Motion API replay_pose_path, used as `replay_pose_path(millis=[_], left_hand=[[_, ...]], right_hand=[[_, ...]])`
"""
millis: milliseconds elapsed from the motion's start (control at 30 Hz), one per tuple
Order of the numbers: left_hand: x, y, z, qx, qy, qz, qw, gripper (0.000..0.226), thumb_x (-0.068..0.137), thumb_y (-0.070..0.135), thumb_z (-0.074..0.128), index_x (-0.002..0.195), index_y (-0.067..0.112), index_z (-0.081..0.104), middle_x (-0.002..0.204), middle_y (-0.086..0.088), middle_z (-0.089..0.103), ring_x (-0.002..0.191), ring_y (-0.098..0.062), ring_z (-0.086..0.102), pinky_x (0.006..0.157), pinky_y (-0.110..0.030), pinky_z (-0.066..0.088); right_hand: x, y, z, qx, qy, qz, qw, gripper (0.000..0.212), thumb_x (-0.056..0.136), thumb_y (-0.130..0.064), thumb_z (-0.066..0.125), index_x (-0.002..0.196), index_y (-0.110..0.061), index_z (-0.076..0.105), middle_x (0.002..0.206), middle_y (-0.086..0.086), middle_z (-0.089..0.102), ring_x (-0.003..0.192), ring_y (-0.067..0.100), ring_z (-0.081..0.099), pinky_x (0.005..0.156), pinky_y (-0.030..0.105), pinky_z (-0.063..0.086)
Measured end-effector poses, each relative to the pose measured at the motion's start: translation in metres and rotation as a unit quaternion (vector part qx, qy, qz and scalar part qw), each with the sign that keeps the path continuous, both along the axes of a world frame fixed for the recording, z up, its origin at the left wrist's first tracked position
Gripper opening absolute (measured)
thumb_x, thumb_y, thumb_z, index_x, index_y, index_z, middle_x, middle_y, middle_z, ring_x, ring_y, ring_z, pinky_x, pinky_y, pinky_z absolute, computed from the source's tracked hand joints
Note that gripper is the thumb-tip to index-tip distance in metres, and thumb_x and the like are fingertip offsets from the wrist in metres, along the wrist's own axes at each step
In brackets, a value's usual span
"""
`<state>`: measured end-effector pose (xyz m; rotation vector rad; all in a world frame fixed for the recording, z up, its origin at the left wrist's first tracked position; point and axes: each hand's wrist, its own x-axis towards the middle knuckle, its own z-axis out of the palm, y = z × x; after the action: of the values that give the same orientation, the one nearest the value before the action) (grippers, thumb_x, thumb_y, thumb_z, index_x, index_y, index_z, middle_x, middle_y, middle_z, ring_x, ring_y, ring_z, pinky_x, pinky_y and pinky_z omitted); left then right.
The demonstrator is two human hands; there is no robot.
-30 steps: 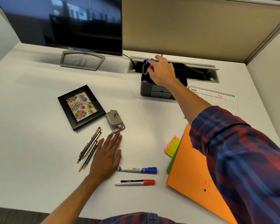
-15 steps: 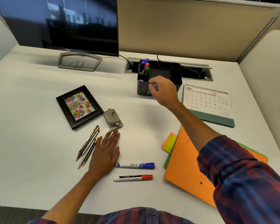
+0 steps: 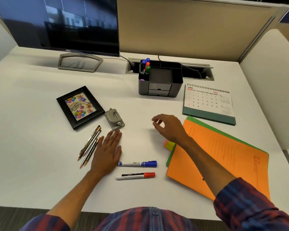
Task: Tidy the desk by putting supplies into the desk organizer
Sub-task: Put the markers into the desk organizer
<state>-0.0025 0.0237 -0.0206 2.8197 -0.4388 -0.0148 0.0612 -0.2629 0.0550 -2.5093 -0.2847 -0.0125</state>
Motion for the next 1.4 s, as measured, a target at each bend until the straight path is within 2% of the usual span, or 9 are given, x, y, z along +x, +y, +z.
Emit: replay_pose_path(millis=[300, 567, 667, 867, 1033, 1167, 1233, 1333, 1400], left_hand=[[0.000, 0.000, 0.000, -0.003, -0.004, 0.001, 1.000, 0.058, 0.098, 0.040, 0.020, 0.152, 0.021, 0.026, 0.159, 0.006, 0.021, 0.148, -0.012, 0.013, 0.120, -0.041, 0.011], [0.000, 0.000, -0.001, 0.003, -0.003, 0.000, 1.000, 0.059, 0.098, 0.041, 0.019, 0.153, 0.021, 0.023, 0.160, 0.005, 0.020, 0.148, -0.012, 0.012, 0.120, -0.041, 0.010], [0.000, 0.000, -0.002, 0.002, -0.003, -0.002, 1.000, 0.059, 0.098, 0.041, 0.019, 0.153, 0.021, 0.024, 0.159, 0.005, 0.021, 0.148, -0.013, 0.014, 0.120, -0.041, 0.010], [0.000, 0.001, -0.002, -0.003, -0.004, -0.001, 1.000, 0.059, 0.098, 0.041, 0.020, 0.153, 0.021, 0.023, 0.159, 0.006, 0.020, 0.148, -0.013, 0.013, 0.120, -0.041, 0.010], [0.001, 0.001, -0.002, -0.003, -0.005, -0.003, 1.000, 0.059, 0.097, 0.041, 0.021, 0.153, 0.021, 0.024, 0.159, 0.005, 0.020, 0.148, -0.013, 0.013, 0.120, -0.038, 0.007], [0.001, 0.001, -0.003, -0.005, -0.006, -0.001, 1.000, 0.058, 0.098, 0.040, 0.022, 0.152, 0.021, 0.026, 0.159, 0.006, 0.022, 0.147, -0.012, 0.014, 0.119, -0.038, 0.007], [0.001, 0.000, -0.002, -0.008, -0.009, 0.000, 1.000, 0.057, 0.097, 0.039, 0.024, 0.152, 0.021, 0.028, 0.158, 0.006, 0.024, 0.147, -0.012, 0.016, 0.119, -0.038, 0.009], [0.000, 0.000, -0.002, -0.008, -0.011, -0.001, 1.000, 0.057, 0.098, 0.039, 0.024, 0.151, 0.021, 0.029, 0.158, 0.006, 0.025, 0.147, -0.013, 0.017, 0.119, -0.037, 0.009], [0.000, 0.000, -0.002, -0.010, -0.011, 0.000, 1.000, 0.057, 0.098, 0.039, 0.024, 0.151, 0.022, 0.029, 0.158, 0.007, 0.023, 0.147, -0.012, 0.015, 0.119, -0.037, 0.007]], right_hand=[[-0.061, 0.006, -0.013, 0.018, 0.094, 0.035, 0.995, 0.017, 0.090, -0.032, 0.062, 0.101, -0.024, 0.072, 0.100, -0.010, 0.071, 0.089, 0.005, 0.063, 0.082, 0.032, 0.052], [-0.086, 0.011, -0.017, -0.037, 0.129, 0.114, 0.984, 0.034, 0.083, -0.057, 0.063, 0.101, -0.030, 0.073, 0.109, -0.015, 0.064, 0.098, 0.003, 0.057, 0.082, 0.027, 0.047], [-0.088, 0.013, -0.017, -0.058, 0.139, 0.142, 0.978, 0.029, 0.083, -0.050, 0.066, 0.102, -0.029, 0.072, 0.114, -0.014, 0.060, 0.101, 0.005, 0.053, 0.082, 0.029, 0.046], [-0.083, 0.015, -0.019, -0.040, 0.182, 0.161, 0.969, 0.020, 0.084, -0.042, 0.067, 0.094, -0.025, 0.070, 0.106, -0.011, 0.060, 0.097, 0.008, 0.053, 0.080, 0.036, 0.048], [-0.072, 0.012, -0.011, 0.067, 0.247, 0.109, 0.960, 0.021, 0.082, -0.035, 0.073, 0.093, -0.017, 0.071, 0.090, -0.005, 0.070, 0.082, 0.011, 0.063, 0.076, 0.033, 0.053], [-0.060, 0.011, 0.001, 0.174, 0.230, 0.079, 0.954, 0.016, 0.081, -0.026, 0.077, 0.089, -0.013, 0.073, 0.083, -0.001, 0.070, 0.070, 0.004, 0.057, 0.066, 0.021, 0.046], [-0.050, 0.010, 0.010, 0.225, 0.207, 0.052, 0.951, 0.015, 0.080, -0.025, 0.078, 0.090, -0.014, 0.073, 0.084, 0.002, 0.071, 0.072, 0.008, 0.059, 0.068, 0.025, 0.047], [-0.030, 0.009, 0.025, 0.298, 0.150, 0.003, 0.943, 0.017, 0.079, -0.016, 0.079, 0.094, -0.011, 0.072, 0.088, 0.005, 0.073, 0.082, 0.025, 0.068, 0.080, 0.037, 0.055], [-0.014, 0.008, 0.037, 0.320, 0.101, -0.030, 0.942, 0.021, 0.079, -0.012, 0.079, 0.097, -0.008, 0.071, 0.089, 0.007, 0.074, 0.087, 0.028, 0.069, 0.083, 0.037, 0.056]])
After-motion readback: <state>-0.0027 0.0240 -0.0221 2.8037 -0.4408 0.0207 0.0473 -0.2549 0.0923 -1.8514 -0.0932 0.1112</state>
